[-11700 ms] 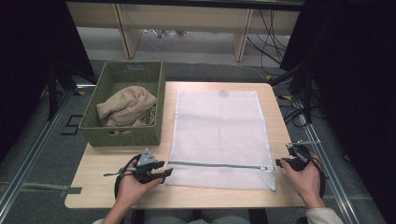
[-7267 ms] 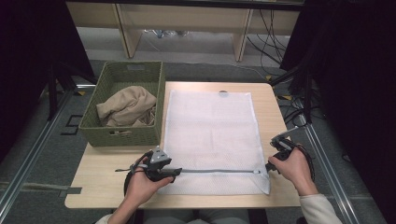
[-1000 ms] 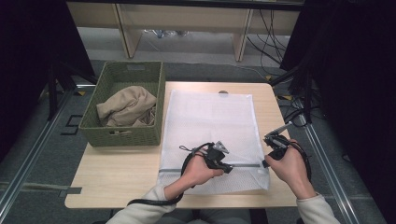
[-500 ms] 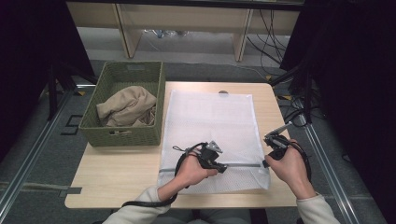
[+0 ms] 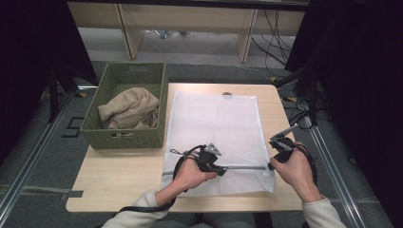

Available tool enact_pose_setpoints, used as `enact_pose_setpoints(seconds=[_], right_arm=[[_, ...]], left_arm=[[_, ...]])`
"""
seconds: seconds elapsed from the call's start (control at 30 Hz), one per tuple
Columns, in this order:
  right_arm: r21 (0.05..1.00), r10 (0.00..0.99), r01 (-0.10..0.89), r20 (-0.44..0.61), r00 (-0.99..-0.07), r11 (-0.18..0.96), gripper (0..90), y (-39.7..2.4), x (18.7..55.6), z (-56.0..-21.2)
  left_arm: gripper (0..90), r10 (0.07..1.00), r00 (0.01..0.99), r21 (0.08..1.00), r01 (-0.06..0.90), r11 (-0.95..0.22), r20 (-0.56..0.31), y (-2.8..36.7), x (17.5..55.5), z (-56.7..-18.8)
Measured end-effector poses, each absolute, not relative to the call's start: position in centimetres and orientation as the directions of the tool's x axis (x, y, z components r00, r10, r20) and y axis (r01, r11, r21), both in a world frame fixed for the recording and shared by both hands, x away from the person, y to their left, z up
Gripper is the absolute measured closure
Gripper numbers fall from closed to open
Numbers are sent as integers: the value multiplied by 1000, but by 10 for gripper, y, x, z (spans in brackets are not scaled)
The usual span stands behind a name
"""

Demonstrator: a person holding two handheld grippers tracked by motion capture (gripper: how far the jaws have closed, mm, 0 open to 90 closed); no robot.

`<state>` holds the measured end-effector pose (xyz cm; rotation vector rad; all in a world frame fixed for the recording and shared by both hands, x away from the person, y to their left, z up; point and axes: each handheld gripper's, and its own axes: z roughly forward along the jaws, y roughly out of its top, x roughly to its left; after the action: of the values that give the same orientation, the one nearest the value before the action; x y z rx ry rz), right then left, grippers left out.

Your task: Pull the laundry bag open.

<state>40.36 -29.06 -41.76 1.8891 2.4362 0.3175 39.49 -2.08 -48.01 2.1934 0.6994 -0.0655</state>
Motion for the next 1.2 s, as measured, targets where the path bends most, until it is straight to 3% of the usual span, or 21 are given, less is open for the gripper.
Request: enact_pose_setpoints(seconds=[0.13,0.47,0.7,0.77,1.2], right_arm=[[173,970,963,93,-224,206,868,-288,403,-417],[205,958,945,80,-275,254,868,-293,405,-420],[172,973,966,90,-211,194,868,-290,404,-419],[185,966,956,82,-245,227,868,-293,405,-420],[188,966,955,75,-249,231,868,-294,406,-421]], left_arm=[[862,473,840,692,509,-512,-268,-16,394,-479],[862,489,829,690,522,-501,-272,-5,394,-478],[862,501,823,691,527,-495,-270,6,393,-477],[862,500,821,689,530,-494,-274,9,393,-477],[862,522,805,686,549,-477,-282,26,389,-478]])
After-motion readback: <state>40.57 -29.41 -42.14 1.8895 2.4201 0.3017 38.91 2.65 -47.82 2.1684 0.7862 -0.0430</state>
